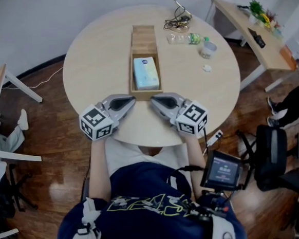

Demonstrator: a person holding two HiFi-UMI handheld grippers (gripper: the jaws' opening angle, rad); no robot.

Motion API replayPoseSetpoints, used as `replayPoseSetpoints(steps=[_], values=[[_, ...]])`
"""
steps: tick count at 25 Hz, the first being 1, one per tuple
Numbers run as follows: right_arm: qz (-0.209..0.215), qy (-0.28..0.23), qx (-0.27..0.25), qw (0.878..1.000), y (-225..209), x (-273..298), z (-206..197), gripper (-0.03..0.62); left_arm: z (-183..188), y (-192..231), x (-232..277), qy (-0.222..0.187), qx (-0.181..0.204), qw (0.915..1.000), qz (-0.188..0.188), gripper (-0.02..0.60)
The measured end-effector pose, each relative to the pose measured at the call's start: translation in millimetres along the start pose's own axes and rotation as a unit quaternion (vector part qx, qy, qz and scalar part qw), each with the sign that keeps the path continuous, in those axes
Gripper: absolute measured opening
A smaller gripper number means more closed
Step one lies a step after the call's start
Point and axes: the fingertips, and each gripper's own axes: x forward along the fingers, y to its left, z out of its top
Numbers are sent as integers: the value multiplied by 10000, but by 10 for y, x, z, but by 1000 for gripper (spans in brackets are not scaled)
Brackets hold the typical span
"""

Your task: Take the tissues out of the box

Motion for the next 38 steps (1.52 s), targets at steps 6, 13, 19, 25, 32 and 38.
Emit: replayPoseSetpoints(steps=[6,13,19,25,32,38], values=[[13,-4,-22,10000,3,-8,-3,6,4,-8,2,-16,10,10000,6,0],[11,-59,25,10000,17,-28,30,6,6,-8,0,-2,21,10000,-11,0],[55,-215,187,9996,46,-81,82,5,12,-12,17,-1,-27,10000,22,0],[38,-407,118,9991,73,-142,169,4,11,-36,33,14,33,10000,-15,0],[-564,-745,-290,9952,-69,-235,469,3,5,-27,30,-2,10,10000,15,0],[-886,-824,-89,9926,-250,-156,522,207,14,-42,42,-7,47,10000,-11,0]])
